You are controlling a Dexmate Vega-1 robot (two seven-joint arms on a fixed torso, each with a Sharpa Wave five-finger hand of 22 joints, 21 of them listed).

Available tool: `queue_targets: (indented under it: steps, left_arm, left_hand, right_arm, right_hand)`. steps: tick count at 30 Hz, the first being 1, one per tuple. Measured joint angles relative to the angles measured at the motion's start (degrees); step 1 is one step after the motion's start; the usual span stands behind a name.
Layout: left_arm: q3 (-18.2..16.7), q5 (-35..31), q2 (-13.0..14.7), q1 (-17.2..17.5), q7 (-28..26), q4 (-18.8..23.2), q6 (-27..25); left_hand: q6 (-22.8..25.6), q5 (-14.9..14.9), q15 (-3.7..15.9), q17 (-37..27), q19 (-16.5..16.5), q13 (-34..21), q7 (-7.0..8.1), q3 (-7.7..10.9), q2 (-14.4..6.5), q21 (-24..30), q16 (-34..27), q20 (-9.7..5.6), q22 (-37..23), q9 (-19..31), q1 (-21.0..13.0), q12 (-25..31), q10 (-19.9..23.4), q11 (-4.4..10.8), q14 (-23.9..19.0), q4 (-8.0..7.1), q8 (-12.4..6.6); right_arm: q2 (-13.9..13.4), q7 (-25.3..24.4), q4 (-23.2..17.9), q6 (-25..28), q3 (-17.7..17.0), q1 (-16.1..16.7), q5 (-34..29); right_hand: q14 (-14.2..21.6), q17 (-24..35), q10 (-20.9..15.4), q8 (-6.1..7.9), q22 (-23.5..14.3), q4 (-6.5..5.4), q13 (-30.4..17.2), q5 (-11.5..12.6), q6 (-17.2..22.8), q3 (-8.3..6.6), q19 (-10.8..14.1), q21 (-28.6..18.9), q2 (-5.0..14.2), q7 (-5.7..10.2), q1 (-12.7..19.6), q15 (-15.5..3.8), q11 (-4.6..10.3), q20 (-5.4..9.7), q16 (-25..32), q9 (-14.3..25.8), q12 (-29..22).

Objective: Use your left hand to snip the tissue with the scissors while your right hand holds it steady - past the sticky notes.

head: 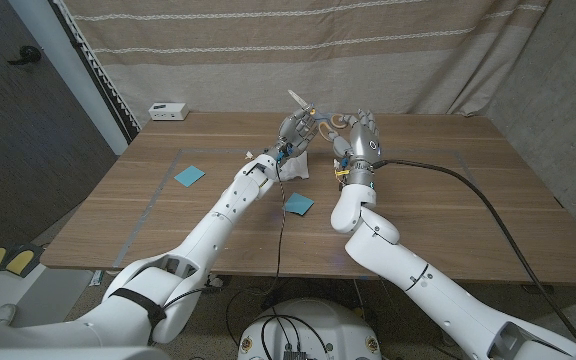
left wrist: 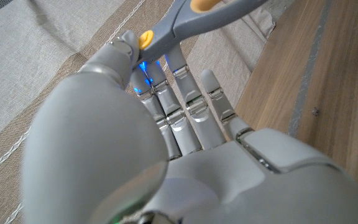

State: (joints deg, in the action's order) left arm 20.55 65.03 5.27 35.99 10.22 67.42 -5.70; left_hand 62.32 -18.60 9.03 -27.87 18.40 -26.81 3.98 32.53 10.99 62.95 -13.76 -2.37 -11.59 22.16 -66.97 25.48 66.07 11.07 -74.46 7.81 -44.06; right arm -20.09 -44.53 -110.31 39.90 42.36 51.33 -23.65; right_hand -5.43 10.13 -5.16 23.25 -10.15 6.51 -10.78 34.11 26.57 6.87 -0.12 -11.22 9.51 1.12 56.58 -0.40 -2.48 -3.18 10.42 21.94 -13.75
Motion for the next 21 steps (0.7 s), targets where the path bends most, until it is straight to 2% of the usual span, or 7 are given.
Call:
queue_targets:
  steps: [6,13,16,18,21]
  left_arm:
    - [0.0,-0.1,0.1,0.1,0.3,0.2,0.0]
    - [0.0,0.2,0.1,0.1,0.9,0.3,-0.1]
    - [0.0,0.3,0.1,0.1,1.0,0.3,-0.2]
    - [-0.1,0.5,0.2,0.2,1.2,0.3,-0.3]
    - [-0.1,0.6,0.3,0.3,1.3,0.5,-0.4]
  left_hand:
    - [0.0,0.1,0.08,0.3,0.0,0.0,-0.02,0.00,0.0,0.0,0.0,0.00,0.0,0.0,0.0,0.0,0.0,0.00,-0.1,0.00,-0.09]
    - [0.1,0.0,0.08,0.4,0.0,0.0,0.12,0.00,0.0,0.0,0.3,0.00,0.0,0.1,0.0,0.0,0.0,0.00,-0.1,0.00,-0.09]
    - [0.1,-0.1,0.08,0.4,0.0,0.1,0.12,0.00,0.0,0.0,0.3,0.00,0.0,0.1,0.0,0.0,0.1,0.08,-0.1,0.00,-0.09]
    - [0.1,-0.1,0.08,0.4,0.0,0.1,0.12,0.00,0.0,0.0,0.4,0.00,0.0,0.1,0.0,0.0,0.1,0.09,-0.1,0.00,-0.09]
    - [0.1,-0.1,0.09,0.4,0.0,0.1,0.12,0.00,0.1,0.0,0.5,0.00,0.0,0.1,-0.1,0.0,0.1,0.10,-0.1,0.00,-0.09]
  right_arm:
    - [0.4,-0.4,0.4,1.1,0.8,-0.4,-1.1]
    - [1.1,-0.5,0.5,3.4,1.4,-0.7,-2.0]
    - [1.2,-0.5,0.5,3.4,1.7,-0.8,-2.0]
    - [1.4,-0.5,0.6,5.6,2.0,-1.0,-3.0]
    - [1.5,-0.6,0.6,6.3,2.3,-1.1,-3.3]
  right_hand:
    - [0.0,0.1,0.3,0.00,0.0,0.00,0.0,0.0,-0.2,0.00,0.2,0.0,0.00,-0.20,0.0,0.00,-0.32,-0.16,0.0,0.0,0.0]
    - [0.0,0.2,0.2,0.00,0.0,-0.36,0.0,0.0,0.1,0.15,0.8,0.0,-0.33,-1.75,-0.3,0.62,-1.03,-0.77,0.0,0.3,0.0]
    - [0.0,0.2,-0.2,0.00,0.0,-0.60,0.0,0.0,0.3,0.39,1.0,-0.3,-0.54,-1.97,-0.5,0.62,-1.34,-0.71,0.0,0.3,0.0]
    - [0.0,0.2,-0.2,0.00,0.0,-0.59,0.0,0.0,0.4,0.38,1.1,-0.3,-0.71,-2.06,-0.7,0.62,-1.33,-0.61,0.0,0.3,0.0]
    - [0.3,0.2,-0.5,0.00,0.0,-0.59,0.0,0.0,0.7,0.38,1.4,-0.3,-0.77,-2.34,-0.8,0.92,-1.64,-0.91,0.0,0.3,0.0]
